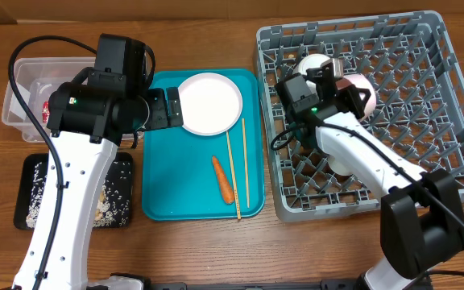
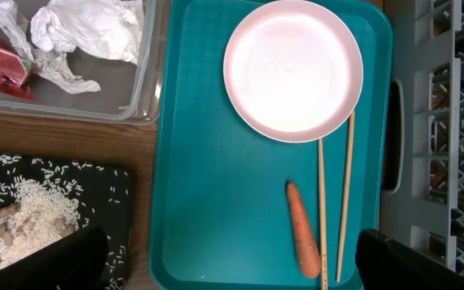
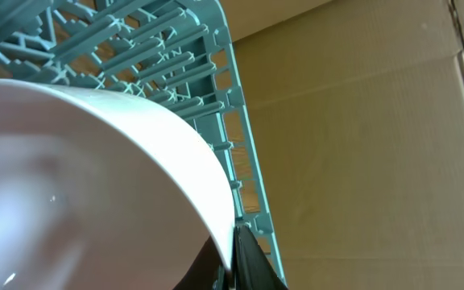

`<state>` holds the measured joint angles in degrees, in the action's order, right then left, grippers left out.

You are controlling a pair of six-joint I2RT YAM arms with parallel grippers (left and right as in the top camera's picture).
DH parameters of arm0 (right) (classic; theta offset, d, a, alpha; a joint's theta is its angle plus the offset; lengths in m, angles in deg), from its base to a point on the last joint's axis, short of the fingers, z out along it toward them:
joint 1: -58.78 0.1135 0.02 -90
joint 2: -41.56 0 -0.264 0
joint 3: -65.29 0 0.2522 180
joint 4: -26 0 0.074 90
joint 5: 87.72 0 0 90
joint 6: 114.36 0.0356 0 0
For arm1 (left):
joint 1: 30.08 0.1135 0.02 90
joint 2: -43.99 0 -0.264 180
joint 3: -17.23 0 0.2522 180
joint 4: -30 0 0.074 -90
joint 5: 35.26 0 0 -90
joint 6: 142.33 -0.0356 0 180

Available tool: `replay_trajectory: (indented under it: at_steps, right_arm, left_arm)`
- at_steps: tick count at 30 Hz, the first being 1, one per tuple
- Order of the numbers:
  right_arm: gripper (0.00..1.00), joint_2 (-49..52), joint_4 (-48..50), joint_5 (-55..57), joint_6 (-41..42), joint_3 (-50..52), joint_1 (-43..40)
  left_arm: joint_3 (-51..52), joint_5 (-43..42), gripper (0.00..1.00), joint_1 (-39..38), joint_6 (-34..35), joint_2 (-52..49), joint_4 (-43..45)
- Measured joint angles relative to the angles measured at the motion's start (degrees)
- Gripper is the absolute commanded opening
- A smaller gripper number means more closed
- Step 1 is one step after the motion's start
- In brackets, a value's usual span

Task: Sort waste into correct bins and load items into the dishwasher
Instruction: 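Lower the pink bowl upside down into the rack and open the right gripper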

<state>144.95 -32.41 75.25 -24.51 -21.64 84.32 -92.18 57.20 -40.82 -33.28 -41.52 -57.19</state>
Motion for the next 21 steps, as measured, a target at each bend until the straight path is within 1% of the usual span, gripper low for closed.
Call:
replay_trajectory:
  at_steps: [4, 6, 11, 13, 16, 21]
  right_arm:
    - [0.12, 0.0, -1.6, -0.1, -0.1, 0.0, 1.0]
    - [0.18, 0.0, -3.1, -0.6, -0.2, 0.0, 2.2]
    - [0.50, 0.0, -7.3, -5.5, -0.3, 0.0, 7.1]
    - [0.56, 0.0, -9.0, -8.4, -0.5, 0.1, 9.2]
    - [0.62, 0.0, -10.1, -11.9, -0.3, 0.1, 11.9]
    - [0.65, 0.0, -12.0, -19.3, -0.2, -0.2, 14.3]
  left_arm:
    - [0.0, 0.0, 1.00, 0.0, 0.0, 0.0, -0.3]
    - [0.0, 0.0, 1.00, 0.0, 0.0, 0.0, -0.3]
    - [0.0, 0.0, 1.00, 0.0, 0.0, 0.0, -0.3]
    - [0.0, 0.0, 1.00, 0.0, 0.0, 0.0, -0.3]
    - [0.0, 0.0, 1.00, 0.0, 0.0, 0.0, -0.3]
    - [0.0, 0.0, 1.00, 0.0, 0.0, 0.0, -0.3]
